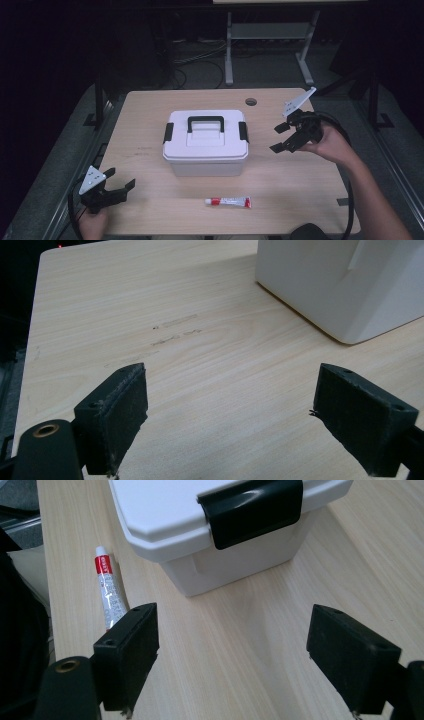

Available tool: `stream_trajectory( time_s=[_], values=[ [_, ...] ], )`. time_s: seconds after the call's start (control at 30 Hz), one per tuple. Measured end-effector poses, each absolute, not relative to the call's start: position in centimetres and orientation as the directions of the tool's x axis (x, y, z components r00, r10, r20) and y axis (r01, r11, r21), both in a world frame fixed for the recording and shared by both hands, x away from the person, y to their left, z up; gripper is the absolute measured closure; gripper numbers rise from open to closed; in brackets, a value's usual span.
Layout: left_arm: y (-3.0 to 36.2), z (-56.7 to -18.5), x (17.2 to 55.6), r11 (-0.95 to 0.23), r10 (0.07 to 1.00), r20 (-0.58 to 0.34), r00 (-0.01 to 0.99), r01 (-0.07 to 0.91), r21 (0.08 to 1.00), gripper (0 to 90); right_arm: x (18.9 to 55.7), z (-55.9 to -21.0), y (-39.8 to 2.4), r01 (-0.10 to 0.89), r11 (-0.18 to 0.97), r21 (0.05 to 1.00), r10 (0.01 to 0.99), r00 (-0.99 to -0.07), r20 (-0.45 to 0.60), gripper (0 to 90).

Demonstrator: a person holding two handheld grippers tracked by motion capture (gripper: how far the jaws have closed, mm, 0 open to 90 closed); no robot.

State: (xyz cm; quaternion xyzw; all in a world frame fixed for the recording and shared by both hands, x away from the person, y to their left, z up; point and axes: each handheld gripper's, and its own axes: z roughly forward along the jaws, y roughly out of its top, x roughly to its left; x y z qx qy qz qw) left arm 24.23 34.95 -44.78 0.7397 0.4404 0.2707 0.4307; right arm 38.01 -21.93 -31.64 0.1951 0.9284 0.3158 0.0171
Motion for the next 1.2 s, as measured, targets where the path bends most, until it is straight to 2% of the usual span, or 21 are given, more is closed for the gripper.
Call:
stream_trajectory(
  time_s=[1.2],
  values=[
    [35.4, -44.7, 24.2, -0.228, 0.888, 0.013, 0.46, 0.414, 0.881, 13.4, 41.0, -27.1, -16.7, 0.269, 0.803, 0.532, 0.291, -0.956, 0.044, 19.9]
  ],
)
